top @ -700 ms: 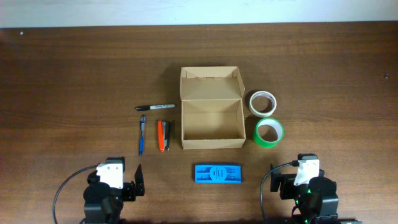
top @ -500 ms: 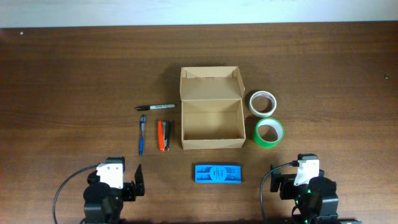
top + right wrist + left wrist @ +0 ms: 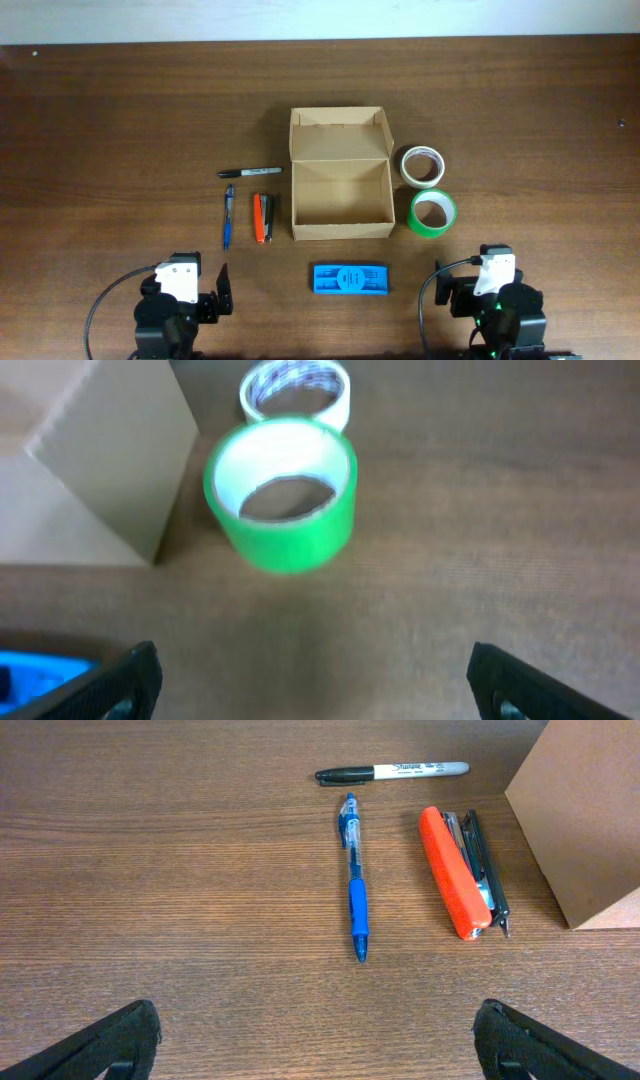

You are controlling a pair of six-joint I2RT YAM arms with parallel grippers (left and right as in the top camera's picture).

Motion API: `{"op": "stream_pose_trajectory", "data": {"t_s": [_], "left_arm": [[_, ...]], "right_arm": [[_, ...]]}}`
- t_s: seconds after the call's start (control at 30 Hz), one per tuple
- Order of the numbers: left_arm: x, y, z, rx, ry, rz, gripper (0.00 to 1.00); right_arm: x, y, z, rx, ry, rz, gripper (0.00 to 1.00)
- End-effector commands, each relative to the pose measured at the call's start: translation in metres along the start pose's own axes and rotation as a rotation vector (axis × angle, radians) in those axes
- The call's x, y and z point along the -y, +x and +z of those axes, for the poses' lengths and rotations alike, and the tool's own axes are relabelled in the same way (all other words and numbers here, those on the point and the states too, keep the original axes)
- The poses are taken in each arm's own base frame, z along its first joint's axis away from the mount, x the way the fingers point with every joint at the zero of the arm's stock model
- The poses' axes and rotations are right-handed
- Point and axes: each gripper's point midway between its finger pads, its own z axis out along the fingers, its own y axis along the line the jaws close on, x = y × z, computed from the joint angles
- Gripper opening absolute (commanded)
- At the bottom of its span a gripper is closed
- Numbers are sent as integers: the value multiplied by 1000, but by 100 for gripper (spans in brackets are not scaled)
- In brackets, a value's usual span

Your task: Pack container

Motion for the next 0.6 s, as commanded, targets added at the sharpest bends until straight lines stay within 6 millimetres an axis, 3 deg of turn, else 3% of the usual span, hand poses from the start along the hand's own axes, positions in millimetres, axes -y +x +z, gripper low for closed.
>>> {"op": "stream_pose_trajectory", "data": {"t_s": [0.0,0.1,0.23,0.43,0.57], "left_arm": [[3,3,2,0,15,18,99],[3,2,2,0,15,18,99],[3,3,2,-1,15,18,100],[3,2,2,0,15,18,99],[3,2,2,0,15,18,100]], "right_arm": [[1,-36,-16,35,15,8,99],[-1,-67,-25,6,17,9,99],[-3,-102,-21,-61,20,11,99],[-4,-160,-3,-112,29,20,99],[4,-196,24,-178,91,95,99]]}}
